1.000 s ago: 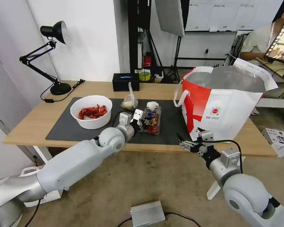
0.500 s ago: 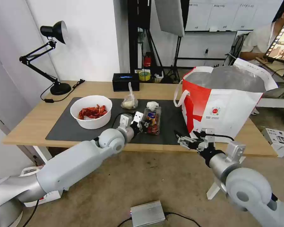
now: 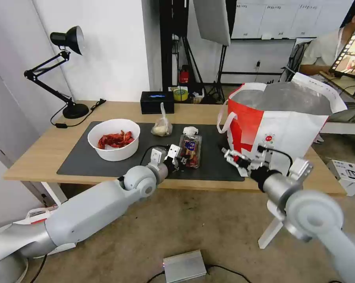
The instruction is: Pick up the trash from the table and place it into the takeout bag.
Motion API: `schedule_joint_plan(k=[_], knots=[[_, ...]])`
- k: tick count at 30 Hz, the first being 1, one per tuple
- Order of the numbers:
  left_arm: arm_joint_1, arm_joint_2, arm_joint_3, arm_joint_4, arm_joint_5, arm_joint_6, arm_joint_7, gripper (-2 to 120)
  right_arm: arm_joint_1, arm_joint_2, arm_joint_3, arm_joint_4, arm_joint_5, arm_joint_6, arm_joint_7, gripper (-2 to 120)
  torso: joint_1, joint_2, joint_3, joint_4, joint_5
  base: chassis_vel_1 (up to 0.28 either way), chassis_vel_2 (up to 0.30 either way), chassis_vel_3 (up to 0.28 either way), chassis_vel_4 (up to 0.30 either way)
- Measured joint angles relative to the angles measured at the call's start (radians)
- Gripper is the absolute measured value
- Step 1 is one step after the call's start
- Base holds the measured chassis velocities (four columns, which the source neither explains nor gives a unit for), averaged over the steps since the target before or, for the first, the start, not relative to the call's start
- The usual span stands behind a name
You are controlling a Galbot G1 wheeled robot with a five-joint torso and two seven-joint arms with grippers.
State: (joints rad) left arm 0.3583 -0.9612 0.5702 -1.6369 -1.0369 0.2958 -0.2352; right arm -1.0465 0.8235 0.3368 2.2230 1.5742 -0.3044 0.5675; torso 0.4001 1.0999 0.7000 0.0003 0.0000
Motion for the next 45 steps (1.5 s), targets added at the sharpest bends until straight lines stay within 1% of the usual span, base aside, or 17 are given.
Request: schedule_joint_plan(k=[3,4,5,9,13,17,24,32,39,41,45], knots=[[-0.003,-0.012,0.001,0.005,0.0,0.0,-0.002,0,0.041,0.017,-0.016,-0.018,0.036,0.001,0.056,100,0.0,0.0,0.0,-0.0001,0.0,0.0,0.0,0.0,0.0],[-0.005,-0.021,0.004,0.008,0.0,-0.001,-0.003,0,0.063,0.028,-0.027,-0.031,0.05,0.001,0.099,100,0.0,0.0,0.0,-0.0002,0.0,0.0,0.0,0.0,0.0],[-0.005,-0.021,0.004,0.008,0.0,-0.001,-0.003,0,0.063,0.028,-0.027,-0.031,0.05,0.001,0.099,100,0.0,0.0,0.0,-0.0002,0.0,0.0,0.0,0.0,0.0],[-0.016,-0.037,0.015,0.015,-0.001,-0.002,-0.005,0,0.093,0.058,-0.046,-0.053,0.048,-0.001,0.167,100,0.0,0.0,0.0,-0.0001,0.0,0.0,0.0,0.0,0.0],[-0.03,-0.046,0.026,0.017,-0.004,-0.003,-0.006,0,0.101,0.07,-0.053,-0.06,0.034,-0.003,0.197,100,0.0,0.0,0.0,-0.0003,0.0001,0.0,0.0,0.0,0.0],[-0.046,-0.062,0.04,0.022,-0.01,-0.003,-0.007,0,0.131,0.095,-0.071,-0.082,0.025,-0.005,0.255,100,0.0,0.0,0.0,-0.0005,0.0,0.0,0.0,0.0,0.0],[-0.048,-0.063,0.041,0.021,-0.023,-0.006,-0.027,0,0.158,0.124,-0.094,-0.102,0.02,-0.008,0.278,100,0.0,0.0,0.0,-0.0004,-0.0001,0.0,0.0,0.0,0.0],[-0.05,-0.036,0.033,0.007,-0.033,-0.006,-0.032,0,0.189,0.147,-0.111,-0.134,0.027,-0.009,0.298,100,0.0,0.0,0.0,-0.0003,-0.0002,0.0,0.0,0.0,0.0],[-0.043,-0.018,0.03,-0.009,-0.036,-0.007,-0.034,0,0.26,0.206,-0.151,-0.204,0.03,-0.011,0.338,100,0.0,0.0,0.0,-0.0002,-0.0002,0.0,0.0,0.0,0.0],[-0.043,-0.018,0.03,-0.009,-0.036,-0.007,-0.034,0,0.265,0.211,-0.154,-0.21,0.029,-0.011,0.342,100,0.0,0.0,0.0,-0.0002,-0.0002,0.0,0.0,0.0,0.0],[-0.045,-0.022,0.033,-0.007,-0.036,-0.006,-0.034,0,0.304,0.246,-0.172,-0.251,0.019,-0.015,0.368,100,0.0,0.0,0.0,-0.0002,-0.0001,0.0,0.0,0.0,0.0]])
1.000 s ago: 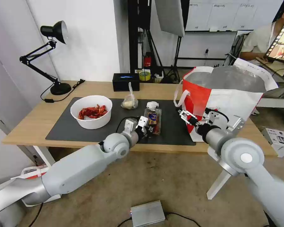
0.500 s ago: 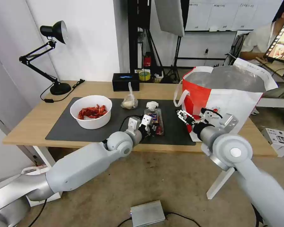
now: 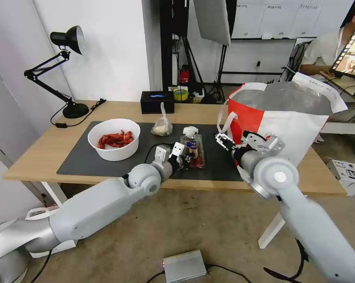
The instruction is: Pick up the trash from the table and place it into the takeout bag.
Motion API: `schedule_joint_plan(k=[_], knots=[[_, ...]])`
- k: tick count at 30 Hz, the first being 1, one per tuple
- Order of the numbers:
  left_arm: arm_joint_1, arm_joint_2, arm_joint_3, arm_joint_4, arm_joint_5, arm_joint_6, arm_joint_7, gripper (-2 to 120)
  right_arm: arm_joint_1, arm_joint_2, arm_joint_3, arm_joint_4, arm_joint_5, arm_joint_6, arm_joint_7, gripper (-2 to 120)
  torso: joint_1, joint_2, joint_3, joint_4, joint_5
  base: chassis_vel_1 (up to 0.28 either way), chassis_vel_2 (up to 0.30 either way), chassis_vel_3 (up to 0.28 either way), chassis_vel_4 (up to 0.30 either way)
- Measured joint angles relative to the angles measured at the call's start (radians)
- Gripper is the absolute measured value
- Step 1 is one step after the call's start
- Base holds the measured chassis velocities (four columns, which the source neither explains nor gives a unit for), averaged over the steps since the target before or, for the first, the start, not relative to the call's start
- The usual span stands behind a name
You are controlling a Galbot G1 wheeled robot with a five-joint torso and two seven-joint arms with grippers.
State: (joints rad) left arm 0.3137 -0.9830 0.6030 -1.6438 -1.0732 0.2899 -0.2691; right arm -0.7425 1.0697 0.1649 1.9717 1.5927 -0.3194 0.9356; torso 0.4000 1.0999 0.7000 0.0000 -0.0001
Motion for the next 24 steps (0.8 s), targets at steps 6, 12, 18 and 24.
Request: schedule_joint_plan(k=[6,12,18,24], knots=[[-0.004,-0.002,0.008,0.005,0.002,0.001,0.0,0,0.036,0.017,-0.011,-0.038,-0.007,-0.006,0.007,100,0.0,0.0,0.0,-0.0001,0.0,0.0,0.0,0.0,0.0],[-0.007,0.003,0.008,0.005,0.002,0.001,0.0,0,0.109,0.048,-0.035,-0.101,0.007,-0.022,0.034,100,0.0,0.0,0.0,0.0,0.0,0.0,0.0,0.0,0.0],[-0.005,0.004,0.006,0.004,0.003,0.001,0.0,0,0.14,0.067,-0.043,-0.133,0.027,-0.041,0.056,100,0.0,0.0,0.0,0.0,0.0,0.0,0.0,0.0,0.0],[0.003,0.004,-0.001,0.0,0.005,0.001,0.0,0,0.172,0.093,-0.049,-0.182,0.053,-0.104,0.083,100,0.0,0.0,0.0,0.0,0.0,0.0,0.0,0.0,0.0]])
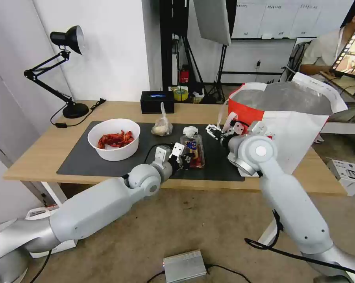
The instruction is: Pick up the trash from the table and place it into the takeout bag.
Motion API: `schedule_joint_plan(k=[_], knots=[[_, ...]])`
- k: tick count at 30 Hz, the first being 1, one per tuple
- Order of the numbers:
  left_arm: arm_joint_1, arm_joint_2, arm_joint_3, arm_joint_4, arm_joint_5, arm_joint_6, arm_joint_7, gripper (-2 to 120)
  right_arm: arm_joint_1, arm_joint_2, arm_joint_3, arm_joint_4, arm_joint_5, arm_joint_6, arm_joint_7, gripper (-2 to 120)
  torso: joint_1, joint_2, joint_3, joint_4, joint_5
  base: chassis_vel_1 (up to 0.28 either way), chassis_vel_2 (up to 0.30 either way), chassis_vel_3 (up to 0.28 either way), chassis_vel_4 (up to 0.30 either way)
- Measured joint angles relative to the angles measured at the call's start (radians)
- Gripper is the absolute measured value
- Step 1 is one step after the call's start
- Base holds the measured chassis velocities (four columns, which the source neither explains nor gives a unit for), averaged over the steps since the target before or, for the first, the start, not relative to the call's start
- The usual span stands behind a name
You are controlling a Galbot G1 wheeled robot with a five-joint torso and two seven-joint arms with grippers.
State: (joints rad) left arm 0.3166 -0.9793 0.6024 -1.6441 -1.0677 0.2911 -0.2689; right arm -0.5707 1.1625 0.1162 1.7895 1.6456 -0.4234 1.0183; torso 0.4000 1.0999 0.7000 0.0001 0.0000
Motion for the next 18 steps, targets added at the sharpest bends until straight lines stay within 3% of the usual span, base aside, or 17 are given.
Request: schedule_joint_plan(k=[18], knots=[[0.003,-0.006,0.0,0.003,0.003,0.0,0.001,0,0.034,0.041,0.006,-0.087,0.042,-0.101,0.006,100,0.0,0.0,0.0,0.0,0.0,0.0,0.0,0.0,0.0]])
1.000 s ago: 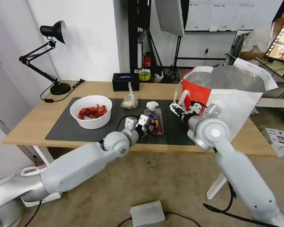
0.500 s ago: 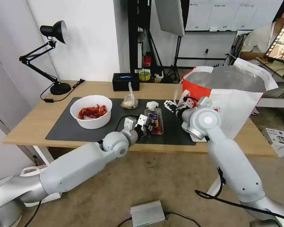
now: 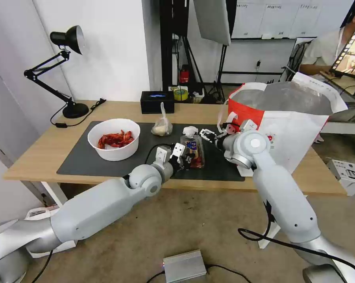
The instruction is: Pick up the trash from the table and place it into the takeout bag.
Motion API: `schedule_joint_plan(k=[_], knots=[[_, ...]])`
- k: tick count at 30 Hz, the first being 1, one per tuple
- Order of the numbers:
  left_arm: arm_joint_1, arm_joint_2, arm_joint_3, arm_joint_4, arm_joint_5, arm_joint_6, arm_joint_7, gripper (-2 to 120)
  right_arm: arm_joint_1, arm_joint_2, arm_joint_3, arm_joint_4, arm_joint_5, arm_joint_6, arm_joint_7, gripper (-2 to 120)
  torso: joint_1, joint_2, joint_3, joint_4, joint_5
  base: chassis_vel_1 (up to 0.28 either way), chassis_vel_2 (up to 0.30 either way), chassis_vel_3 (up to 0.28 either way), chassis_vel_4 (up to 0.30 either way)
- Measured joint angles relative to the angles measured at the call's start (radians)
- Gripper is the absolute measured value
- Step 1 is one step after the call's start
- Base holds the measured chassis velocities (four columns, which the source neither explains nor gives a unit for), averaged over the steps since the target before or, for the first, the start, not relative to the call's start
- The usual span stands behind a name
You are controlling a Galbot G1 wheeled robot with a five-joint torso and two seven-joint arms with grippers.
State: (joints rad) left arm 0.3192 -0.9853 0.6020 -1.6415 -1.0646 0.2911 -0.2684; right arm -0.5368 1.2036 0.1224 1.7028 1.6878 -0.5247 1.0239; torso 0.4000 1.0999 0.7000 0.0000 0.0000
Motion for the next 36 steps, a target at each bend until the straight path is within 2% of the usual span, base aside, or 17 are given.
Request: schedule_joint_plan(k=[7,36], knots=[[0.0,0.004,0.0,-0.003,0.0,0.0,0.0,0,0.009,0.023,0.011,-0.035,0.002,-0.041,-0.029,100,0.0,0.0,0.0,0.0,0.0,0.0,0.0,0.0,0.0],[0.006,0.005,-0.004,-0.005,0.004,-0.002,0.003,0,0.061,0.096,-0.006,-0.142,-0.06,-0.065,-0.031,100,0.0,0.0,0.0,-0.0001,0.0,0.0,0.0,0.0,0.0]])
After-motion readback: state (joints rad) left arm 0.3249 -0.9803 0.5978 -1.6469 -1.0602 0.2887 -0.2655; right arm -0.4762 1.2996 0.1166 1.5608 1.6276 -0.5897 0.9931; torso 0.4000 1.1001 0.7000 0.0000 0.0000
